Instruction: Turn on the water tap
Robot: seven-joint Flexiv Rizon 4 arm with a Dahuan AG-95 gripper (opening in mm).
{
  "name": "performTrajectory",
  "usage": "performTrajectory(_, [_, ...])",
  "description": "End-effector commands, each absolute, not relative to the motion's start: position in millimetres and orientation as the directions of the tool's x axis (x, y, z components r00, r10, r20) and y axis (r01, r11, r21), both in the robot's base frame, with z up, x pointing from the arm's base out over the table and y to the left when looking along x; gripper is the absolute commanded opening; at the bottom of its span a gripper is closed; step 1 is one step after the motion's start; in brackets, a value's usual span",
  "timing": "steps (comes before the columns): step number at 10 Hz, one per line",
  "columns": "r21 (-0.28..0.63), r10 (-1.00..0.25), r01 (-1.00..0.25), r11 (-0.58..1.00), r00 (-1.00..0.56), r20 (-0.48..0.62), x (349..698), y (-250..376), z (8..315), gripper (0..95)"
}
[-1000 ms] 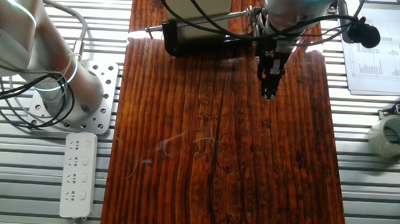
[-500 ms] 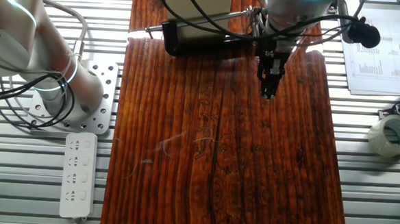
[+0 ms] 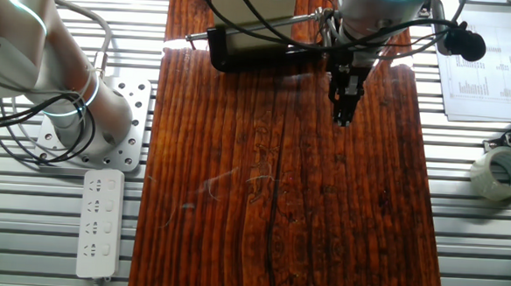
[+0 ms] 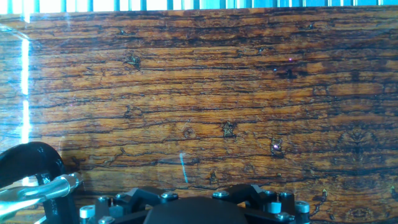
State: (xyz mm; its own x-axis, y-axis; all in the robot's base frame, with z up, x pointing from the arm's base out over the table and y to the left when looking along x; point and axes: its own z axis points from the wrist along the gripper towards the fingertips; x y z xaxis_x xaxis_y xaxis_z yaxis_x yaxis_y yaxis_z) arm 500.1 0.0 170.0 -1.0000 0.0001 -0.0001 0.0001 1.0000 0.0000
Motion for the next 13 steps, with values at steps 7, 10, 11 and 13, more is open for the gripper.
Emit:
performTrajectory(7, [0.023,-0.194,-0.193,0.981,-0.976,0.097,499.8,0.3,170.5,0.0])
performTrajectory(10, [0.022,-0.178,-0.177,0.984,-0.978,0.104,499.8,0.3,170.5,0.0])
performTrajectory(11, [0.022,-0.176,-0.174,0.984,-0.979,0.107,499.8,0.3,170.5,0.0])
performTrajectory(13, [0.021,-0.167,-0.166,0.986,-0.98,0.109,499.8,0.3,170.5,0.0])
